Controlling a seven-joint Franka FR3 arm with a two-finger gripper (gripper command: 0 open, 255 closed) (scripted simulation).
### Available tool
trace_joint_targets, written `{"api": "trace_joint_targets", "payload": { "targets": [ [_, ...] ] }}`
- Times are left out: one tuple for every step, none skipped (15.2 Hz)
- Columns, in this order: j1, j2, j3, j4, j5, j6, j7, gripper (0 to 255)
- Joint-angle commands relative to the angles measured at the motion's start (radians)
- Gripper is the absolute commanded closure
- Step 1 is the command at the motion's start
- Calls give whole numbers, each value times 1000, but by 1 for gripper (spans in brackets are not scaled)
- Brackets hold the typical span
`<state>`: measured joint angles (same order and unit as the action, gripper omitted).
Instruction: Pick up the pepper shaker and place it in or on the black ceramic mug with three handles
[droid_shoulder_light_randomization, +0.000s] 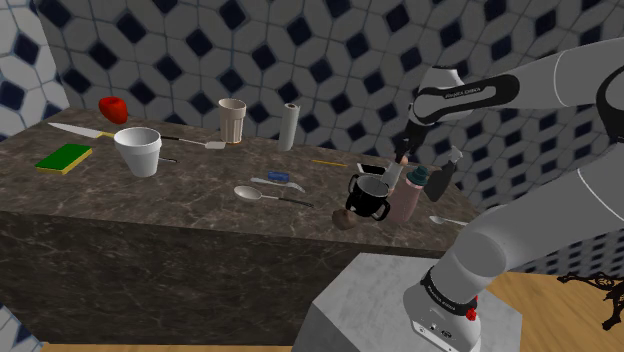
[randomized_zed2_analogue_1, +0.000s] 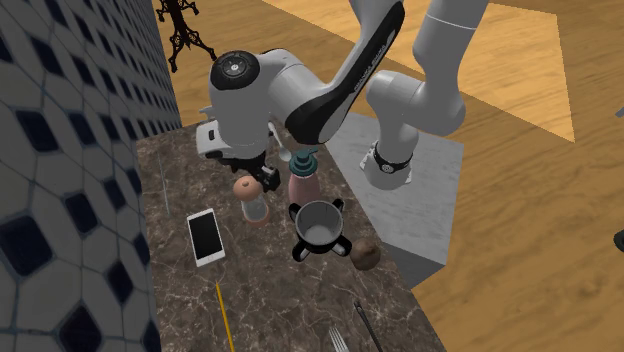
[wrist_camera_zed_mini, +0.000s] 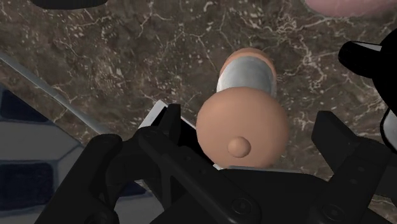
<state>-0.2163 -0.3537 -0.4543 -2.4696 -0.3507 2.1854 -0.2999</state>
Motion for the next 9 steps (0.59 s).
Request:
{"api": "trace_joint_targets", "payload": {
  "targets": [
    [-1, 16, -8, -15, -2, 32, -1, 0],
    [-2, 25, -12, -21, -3, 47, -2, 0],
    [-2, 30, -14, -25, -3, 56, -2, 0],
    [-2, 30, -14, -25, -3, 56, -2, 0],
    [-2, 30, -14, -25, -3, 56, -2, 0],
    [-2, 30, -14, -25, -3, 56, -2, 0],
    [-2, 30, -14, -25, -3, 56, -2, 0],
    [-2, 30, -14, -25, -3, 56, -2, 0],
    [-2, 30, -14, -25, -3, 56, -2, 0]
  ]
}}
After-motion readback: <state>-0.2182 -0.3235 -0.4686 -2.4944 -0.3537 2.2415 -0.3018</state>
